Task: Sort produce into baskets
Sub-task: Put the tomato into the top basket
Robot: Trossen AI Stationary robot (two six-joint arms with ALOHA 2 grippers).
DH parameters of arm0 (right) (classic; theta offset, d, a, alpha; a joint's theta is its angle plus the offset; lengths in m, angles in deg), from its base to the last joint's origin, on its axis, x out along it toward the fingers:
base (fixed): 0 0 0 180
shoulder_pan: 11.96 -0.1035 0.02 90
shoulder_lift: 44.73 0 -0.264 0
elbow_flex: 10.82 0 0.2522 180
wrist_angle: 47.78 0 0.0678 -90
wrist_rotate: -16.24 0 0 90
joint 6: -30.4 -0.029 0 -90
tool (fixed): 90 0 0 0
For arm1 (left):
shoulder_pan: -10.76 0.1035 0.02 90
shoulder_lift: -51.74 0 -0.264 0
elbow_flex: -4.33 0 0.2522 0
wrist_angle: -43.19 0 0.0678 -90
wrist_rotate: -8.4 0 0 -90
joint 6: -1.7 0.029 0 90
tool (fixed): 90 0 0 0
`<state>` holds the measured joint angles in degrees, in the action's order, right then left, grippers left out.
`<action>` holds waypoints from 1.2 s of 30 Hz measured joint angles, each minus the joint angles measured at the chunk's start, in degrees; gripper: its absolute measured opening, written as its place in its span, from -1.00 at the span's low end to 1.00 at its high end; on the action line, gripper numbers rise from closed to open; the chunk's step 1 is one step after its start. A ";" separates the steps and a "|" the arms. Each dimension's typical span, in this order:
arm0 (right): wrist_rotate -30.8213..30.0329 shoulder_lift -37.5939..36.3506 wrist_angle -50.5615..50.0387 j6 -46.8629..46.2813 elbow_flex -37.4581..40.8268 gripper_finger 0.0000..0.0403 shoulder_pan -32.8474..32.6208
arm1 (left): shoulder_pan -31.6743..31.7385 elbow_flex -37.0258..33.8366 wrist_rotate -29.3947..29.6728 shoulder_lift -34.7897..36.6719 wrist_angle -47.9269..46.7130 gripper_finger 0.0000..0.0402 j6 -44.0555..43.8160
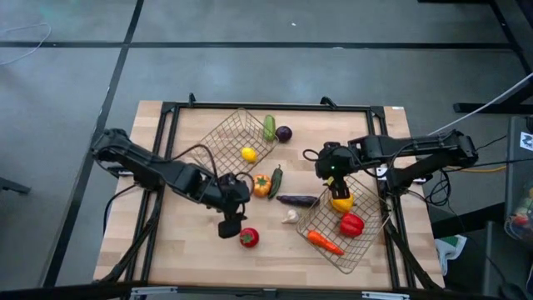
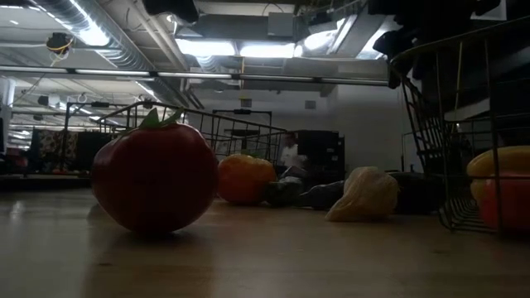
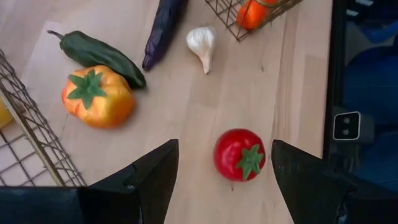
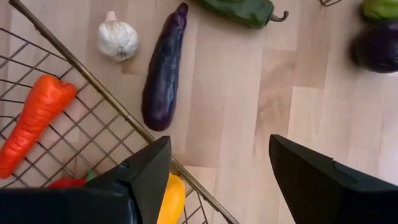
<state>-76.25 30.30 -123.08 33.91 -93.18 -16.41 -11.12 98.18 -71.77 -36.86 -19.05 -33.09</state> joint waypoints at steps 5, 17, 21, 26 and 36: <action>0.01 0.02 0.06 0.00 0.00 0.33 0.00 | -0.25 0.00 0.00 -1.32 -0.40 0.25 0.13; 0.04 0.04 0.18 0.00 0.00 0.33 -0.02 | -0.23 0.00 -0.37 -1.75 1.31 0.25 -0.07; 0.04 0.04 0.15 0.00 0.00 0.33 -0.02 | -0.21 0.00 -0.37 -1.75 1.44 0.25 0.07; 0.06 0.04 0.12 0.00 0.00 0.33 -0.02 | -0.21 0.00 -0.55 -1.75 1.60 0.25 0.23; 0.07 0.07 0.08 0.00 0.00 0.33 -0.02 | -0.21 0.00 -0.87 -1.75 1.63 0.25 0.17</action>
<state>-76.18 30.36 -123.00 33.91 -93.18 -16.43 -11.32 98.18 -72.65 -38.61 -17.41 -32.91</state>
